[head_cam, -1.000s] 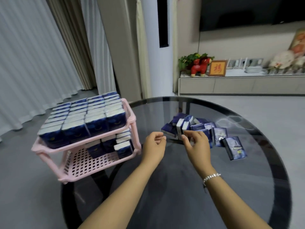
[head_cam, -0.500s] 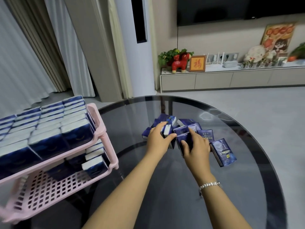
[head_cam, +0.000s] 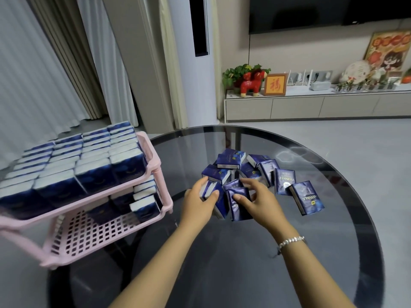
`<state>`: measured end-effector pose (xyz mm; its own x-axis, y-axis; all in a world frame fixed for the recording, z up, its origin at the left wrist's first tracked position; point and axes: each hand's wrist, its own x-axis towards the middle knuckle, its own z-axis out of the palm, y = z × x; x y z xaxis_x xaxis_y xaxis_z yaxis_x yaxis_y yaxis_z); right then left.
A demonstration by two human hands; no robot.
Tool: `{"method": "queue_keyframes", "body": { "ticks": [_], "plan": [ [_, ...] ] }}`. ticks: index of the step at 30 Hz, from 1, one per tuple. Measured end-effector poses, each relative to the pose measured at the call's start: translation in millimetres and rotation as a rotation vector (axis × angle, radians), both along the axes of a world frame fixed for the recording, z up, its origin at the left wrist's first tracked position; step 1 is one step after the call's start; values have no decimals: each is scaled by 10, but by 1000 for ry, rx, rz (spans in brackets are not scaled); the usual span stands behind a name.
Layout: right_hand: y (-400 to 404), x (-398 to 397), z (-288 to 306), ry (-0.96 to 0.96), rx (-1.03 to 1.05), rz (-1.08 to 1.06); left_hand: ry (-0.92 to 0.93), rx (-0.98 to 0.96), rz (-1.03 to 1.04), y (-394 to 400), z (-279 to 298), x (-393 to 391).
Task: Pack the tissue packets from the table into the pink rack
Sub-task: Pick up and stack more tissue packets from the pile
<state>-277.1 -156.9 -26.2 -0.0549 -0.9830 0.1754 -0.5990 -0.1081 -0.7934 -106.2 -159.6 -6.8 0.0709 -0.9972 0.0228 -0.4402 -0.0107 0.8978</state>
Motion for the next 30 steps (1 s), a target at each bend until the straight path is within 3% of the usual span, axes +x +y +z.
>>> {"method": "queue_keyframes", "body": {
  "ticks": [6,13,20,24,30],
  "plan": [
    [243,218,65,-35,87,76,87,76,45,473,-107,334],
    [544,409,94,-320,62,31,319,113,153,863,-12,706],
    [846,637,243,-570,72,176,464,127,199,1207,17,954],
    [956,827,286,-556,81,287,470,143,109,1315,45,969],
    [1021,1068,377,-455,34,291,477,158,-9,1367,79,893]
  ]
}}
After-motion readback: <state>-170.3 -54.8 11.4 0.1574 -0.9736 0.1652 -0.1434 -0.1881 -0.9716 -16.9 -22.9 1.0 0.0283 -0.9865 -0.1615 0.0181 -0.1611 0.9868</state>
